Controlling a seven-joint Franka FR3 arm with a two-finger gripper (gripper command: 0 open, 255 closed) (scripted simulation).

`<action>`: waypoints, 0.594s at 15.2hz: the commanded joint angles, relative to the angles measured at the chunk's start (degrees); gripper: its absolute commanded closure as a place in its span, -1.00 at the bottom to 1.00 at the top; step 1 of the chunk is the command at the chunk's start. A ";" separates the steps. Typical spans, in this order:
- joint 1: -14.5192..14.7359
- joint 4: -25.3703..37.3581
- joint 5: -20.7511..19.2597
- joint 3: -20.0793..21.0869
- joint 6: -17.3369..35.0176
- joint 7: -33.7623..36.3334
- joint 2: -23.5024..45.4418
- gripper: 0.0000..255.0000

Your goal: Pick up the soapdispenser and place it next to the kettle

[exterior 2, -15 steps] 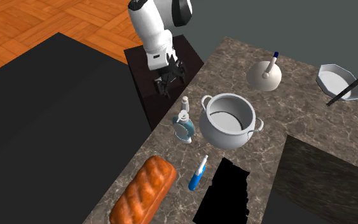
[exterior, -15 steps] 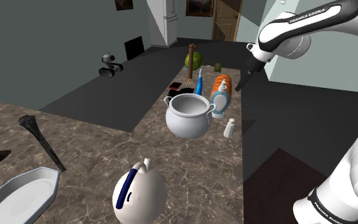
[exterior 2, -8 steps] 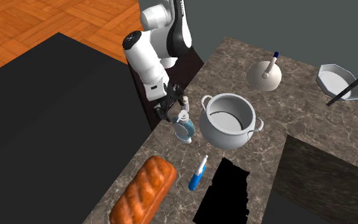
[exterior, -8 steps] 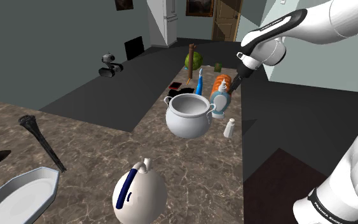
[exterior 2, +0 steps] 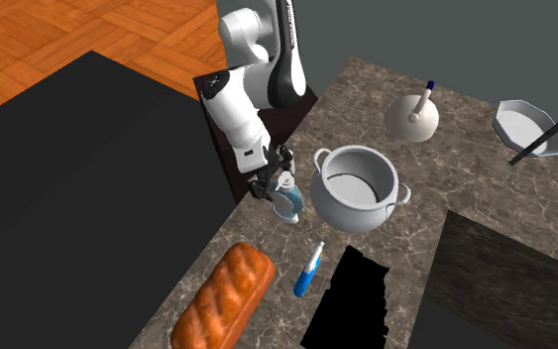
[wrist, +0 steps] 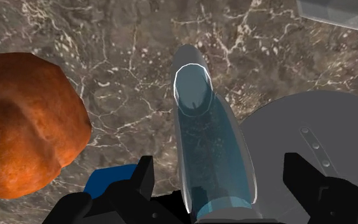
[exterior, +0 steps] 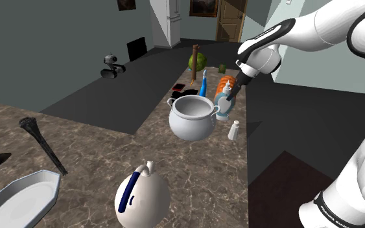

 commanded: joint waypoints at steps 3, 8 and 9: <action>-0.05 0.13 0.60 0.20 0.31 -0.38 0.60 -1.00; -0.05 0.13 0.59 0.20 0.31 -0.37 0.59 1.00; -0.05 0.13 0.59 0.20 0.31 -0.37 0.59 1.00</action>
